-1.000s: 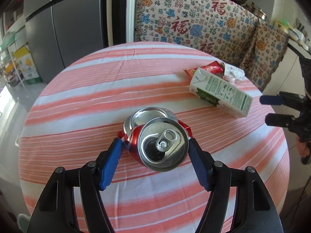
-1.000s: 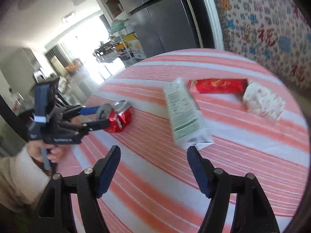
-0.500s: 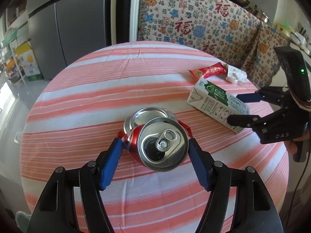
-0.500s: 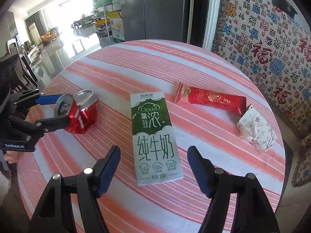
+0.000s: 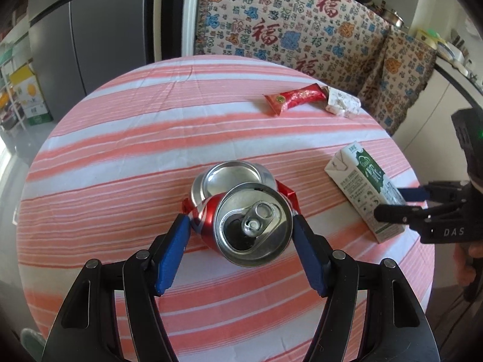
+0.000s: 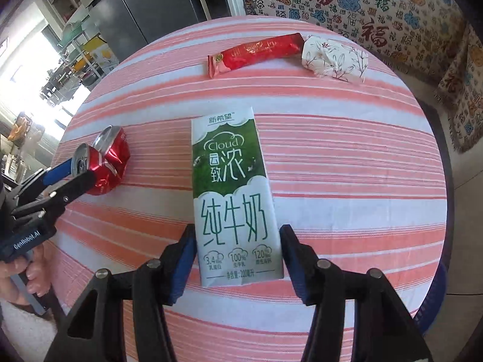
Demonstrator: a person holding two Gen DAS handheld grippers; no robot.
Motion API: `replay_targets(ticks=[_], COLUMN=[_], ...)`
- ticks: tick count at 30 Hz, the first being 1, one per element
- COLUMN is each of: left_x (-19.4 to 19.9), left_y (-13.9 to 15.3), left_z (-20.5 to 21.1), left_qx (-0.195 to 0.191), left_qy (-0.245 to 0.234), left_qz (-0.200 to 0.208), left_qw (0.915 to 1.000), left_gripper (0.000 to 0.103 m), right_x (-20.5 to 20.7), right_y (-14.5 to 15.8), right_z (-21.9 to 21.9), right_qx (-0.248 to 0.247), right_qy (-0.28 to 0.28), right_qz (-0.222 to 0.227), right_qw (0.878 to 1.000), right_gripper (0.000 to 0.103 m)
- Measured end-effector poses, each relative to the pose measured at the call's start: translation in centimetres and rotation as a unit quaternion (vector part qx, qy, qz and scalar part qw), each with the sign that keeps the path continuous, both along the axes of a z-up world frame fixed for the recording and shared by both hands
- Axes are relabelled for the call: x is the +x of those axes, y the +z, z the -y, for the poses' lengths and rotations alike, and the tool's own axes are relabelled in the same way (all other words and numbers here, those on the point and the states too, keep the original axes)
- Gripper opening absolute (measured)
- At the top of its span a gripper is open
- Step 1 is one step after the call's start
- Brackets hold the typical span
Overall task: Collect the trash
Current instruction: 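Carry can and carton over the blue wastebasket and open both grippers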
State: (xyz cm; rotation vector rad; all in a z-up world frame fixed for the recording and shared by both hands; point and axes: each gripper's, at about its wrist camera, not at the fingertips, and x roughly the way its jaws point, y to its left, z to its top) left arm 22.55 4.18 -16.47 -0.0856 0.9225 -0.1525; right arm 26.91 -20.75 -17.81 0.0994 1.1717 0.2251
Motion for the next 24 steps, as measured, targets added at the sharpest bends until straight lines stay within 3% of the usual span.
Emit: replay_targets(ticks=[2, 8, 9, 10, 16, 24], left_x=[-0.2, -0.4, -0.5, -0.7, -2.0, -4.7], left_y=[0.0, 0.0, 0.0, 0.1, 1.3, 1.5], left_z=[0.4, 1.4, 1.6, 1.8, 3.6, 7.6], left_qx=[0.005, 0.019, 0.020, 0.020, 0.017, 0.006], left_qy=[-0.002, -0.015, -0.018, -0.021, -0.045, -0.074], left_qz=[-0.001, 0.001, 0.002, 0.004, 0.016, 0.012], left_qw=[1.0000, 0.9997, 0.9996, 0.9996, 0.9987, 0.9972], left_gripper=[0.070, 0.070, 0.070, 0.070, 0.070, 0.069], right_x=[0.8, 2.5, 2.6, 2.6, -0.3, -3.7], right_y=[0.8, 0.5, 0.5, 0.6, 2.8, 2.7], right_z=[-0.5, -3.2, -3.2, -3.1, -1.5, 2.6], right_qx=[-0.033, -0.090, -0.087, -0.086, -0.051, -0.033], right_qy=[0.013, 0.046, 0.044, 0.042, 0.012, -0.023], right_qz=[0.012, -0.001, 0.004, 0.005, 0.036, 0.029], right_qw=[0.999, 0.995, 0.995, 0.995, 0.998, 0.999], right_gripper=[0.068, 0.069, 0.064, 0.048, 0.047, 0.047])
